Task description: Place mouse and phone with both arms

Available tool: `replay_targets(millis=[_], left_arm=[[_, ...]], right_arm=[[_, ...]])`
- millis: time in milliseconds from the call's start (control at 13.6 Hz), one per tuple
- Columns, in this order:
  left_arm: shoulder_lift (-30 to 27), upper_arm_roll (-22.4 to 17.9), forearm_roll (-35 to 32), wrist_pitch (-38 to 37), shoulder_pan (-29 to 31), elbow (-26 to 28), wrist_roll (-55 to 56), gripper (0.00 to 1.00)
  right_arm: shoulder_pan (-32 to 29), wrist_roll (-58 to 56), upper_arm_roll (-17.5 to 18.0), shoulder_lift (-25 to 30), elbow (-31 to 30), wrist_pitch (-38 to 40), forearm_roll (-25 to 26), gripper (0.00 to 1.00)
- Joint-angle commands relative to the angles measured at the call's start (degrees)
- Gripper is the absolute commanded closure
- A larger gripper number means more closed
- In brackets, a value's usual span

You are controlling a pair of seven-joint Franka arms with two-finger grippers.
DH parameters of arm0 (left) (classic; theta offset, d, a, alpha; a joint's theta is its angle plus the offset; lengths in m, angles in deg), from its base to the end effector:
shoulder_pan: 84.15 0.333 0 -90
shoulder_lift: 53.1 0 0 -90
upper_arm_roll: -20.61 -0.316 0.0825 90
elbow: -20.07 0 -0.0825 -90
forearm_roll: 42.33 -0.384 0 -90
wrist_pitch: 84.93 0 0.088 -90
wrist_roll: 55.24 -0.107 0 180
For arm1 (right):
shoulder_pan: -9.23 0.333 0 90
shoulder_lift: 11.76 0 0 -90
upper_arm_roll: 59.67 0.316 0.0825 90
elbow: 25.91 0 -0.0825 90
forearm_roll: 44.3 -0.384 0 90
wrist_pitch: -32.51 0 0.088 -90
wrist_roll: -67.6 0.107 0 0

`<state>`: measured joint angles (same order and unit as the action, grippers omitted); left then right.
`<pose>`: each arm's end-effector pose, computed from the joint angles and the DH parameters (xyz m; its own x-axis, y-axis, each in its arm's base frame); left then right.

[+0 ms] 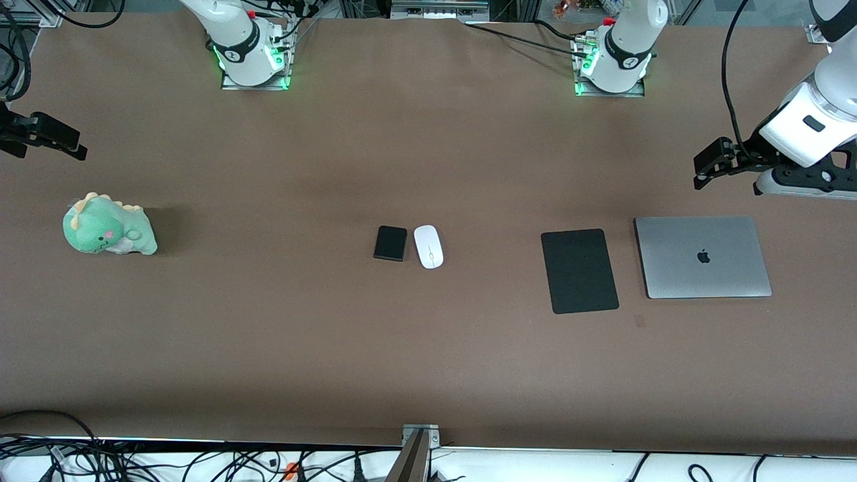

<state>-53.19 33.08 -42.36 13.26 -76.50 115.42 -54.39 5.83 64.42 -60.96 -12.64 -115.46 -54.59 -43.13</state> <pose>0.5633 -0.0475 0.5937 0.9963 -0.0692 0.0511 -0.0693 -0.9976 -0.0001 0.5516 -0.0474 0.6154 0.9979 -0.0273 -0.0591 -0.0263 -0.9995 0.0175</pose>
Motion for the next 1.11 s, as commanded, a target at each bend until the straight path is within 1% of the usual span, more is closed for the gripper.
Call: replay_targets(millis=[0,811,885,959,1033], left_arm=[[0.97,0.36,0.64,-0.80,0.34,-2.10,-0.06,0.00],[1.06,0.54,1.16,-0.80,-0.36,-2.19,-0.32,0.00],[1.32,0.71,1.69,-0.80,-0.71,-2.10,-0.59,0.00],[3.15,1.06,1.09,-0.97,-1.06,-2.36,-0.42,0.00],[3.35,1.24,0.99,-1.41,-1.32,-2.36,-0.50,0.00]], right_arm=[[-0.03,0.10,0.32,0.71,-0.53,-0.35,0.95,0.00],[-0.03,0.10,0.32,0.71,-0.36,-0.35,0.68,0.00],[-0.03,0.10,0.32,0.79,-0.36,-0.35,0.59,0.00],[-0.03,0.10,0.32,0.79,-0.36,-0.35,0.59,0.00],[0.06,0.10,0.32,0.79,-0.36,-0.35,0.51,0.00]])
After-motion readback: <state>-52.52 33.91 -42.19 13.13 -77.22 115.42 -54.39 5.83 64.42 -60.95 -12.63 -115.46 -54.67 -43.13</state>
